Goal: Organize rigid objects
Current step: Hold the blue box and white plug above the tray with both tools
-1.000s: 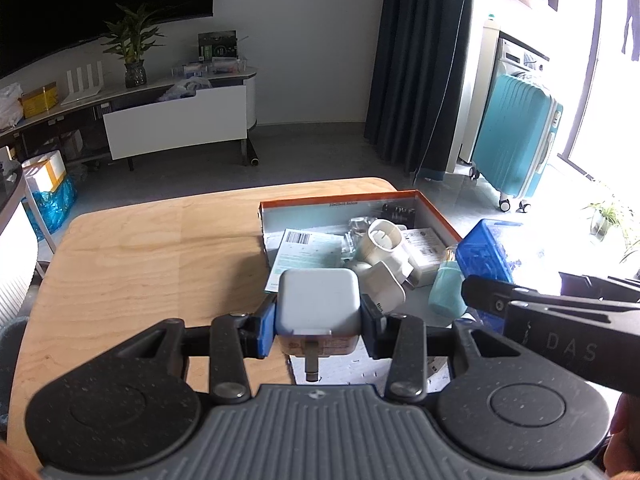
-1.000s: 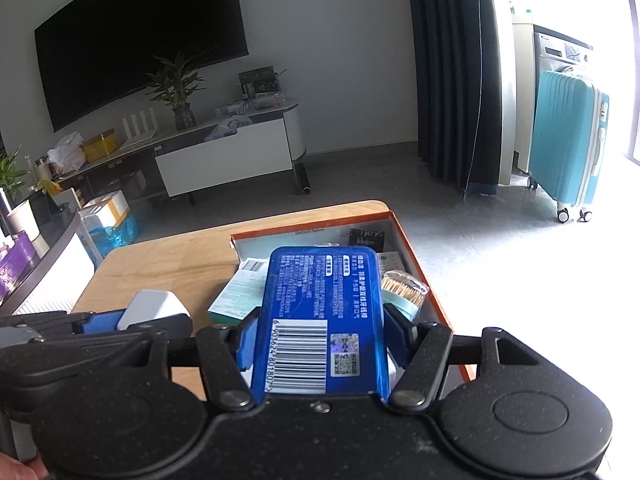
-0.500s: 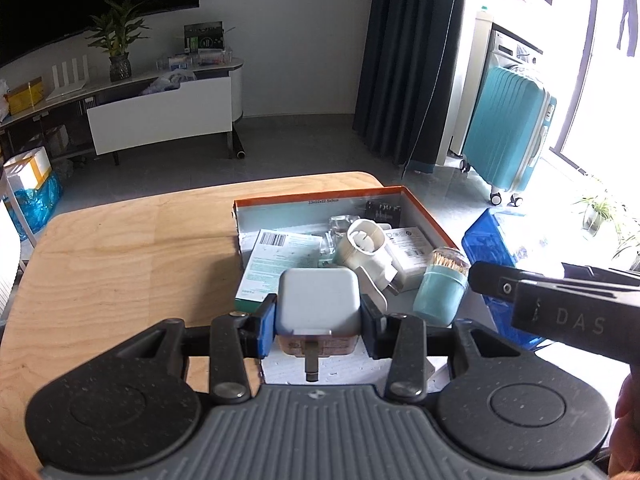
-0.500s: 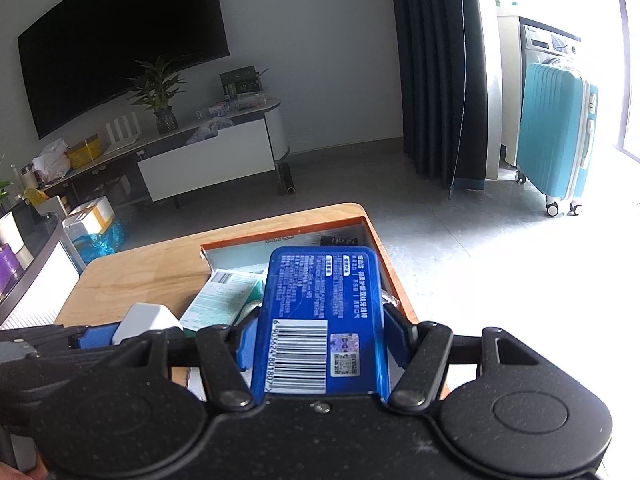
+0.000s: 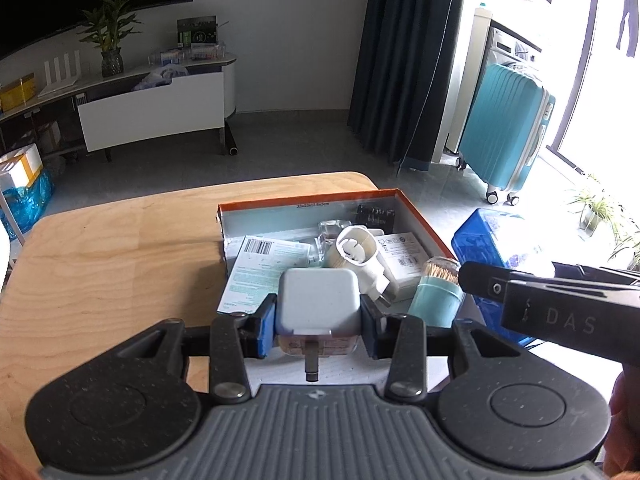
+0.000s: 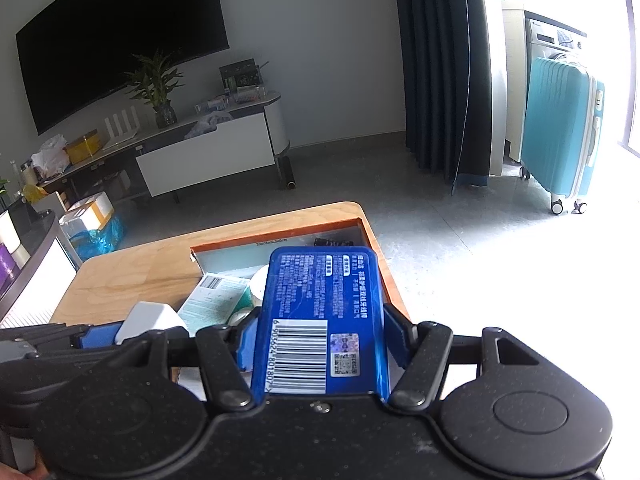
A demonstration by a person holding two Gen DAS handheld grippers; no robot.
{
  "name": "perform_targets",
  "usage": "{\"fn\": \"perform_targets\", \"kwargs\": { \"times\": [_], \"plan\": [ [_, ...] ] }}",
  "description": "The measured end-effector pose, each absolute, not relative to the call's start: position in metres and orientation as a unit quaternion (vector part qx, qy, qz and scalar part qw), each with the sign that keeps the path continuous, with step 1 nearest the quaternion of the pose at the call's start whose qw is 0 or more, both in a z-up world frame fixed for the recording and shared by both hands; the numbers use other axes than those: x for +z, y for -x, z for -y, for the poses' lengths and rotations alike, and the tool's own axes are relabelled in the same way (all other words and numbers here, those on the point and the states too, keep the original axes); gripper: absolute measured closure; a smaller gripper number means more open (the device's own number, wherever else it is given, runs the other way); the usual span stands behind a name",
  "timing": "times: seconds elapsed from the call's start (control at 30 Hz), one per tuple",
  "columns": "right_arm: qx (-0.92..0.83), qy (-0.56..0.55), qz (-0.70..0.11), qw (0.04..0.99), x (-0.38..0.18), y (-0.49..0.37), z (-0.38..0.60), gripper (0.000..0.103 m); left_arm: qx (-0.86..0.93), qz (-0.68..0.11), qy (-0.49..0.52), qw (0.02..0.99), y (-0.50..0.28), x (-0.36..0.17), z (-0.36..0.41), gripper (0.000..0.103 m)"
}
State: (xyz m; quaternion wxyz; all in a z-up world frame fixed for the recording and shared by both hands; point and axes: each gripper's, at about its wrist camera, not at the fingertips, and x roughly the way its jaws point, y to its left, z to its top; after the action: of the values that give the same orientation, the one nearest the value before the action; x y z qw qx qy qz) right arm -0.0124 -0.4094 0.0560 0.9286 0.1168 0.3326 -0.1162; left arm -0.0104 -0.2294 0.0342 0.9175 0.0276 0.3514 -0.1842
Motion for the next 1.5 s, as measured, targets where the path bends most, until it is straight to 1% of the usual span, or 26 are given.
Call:
{"fn": "perform_targets", "kwargs": {
  "times": [1.5],
  "plan": [
    [-0.103, -0.111, -0.36, 0.921, 0.047, -0.017, 0.421, 0.029, -0.182, -0.366, -0.029, 0.912, -0.036, 0.027, 0.24, 0.061]
  ]
}}
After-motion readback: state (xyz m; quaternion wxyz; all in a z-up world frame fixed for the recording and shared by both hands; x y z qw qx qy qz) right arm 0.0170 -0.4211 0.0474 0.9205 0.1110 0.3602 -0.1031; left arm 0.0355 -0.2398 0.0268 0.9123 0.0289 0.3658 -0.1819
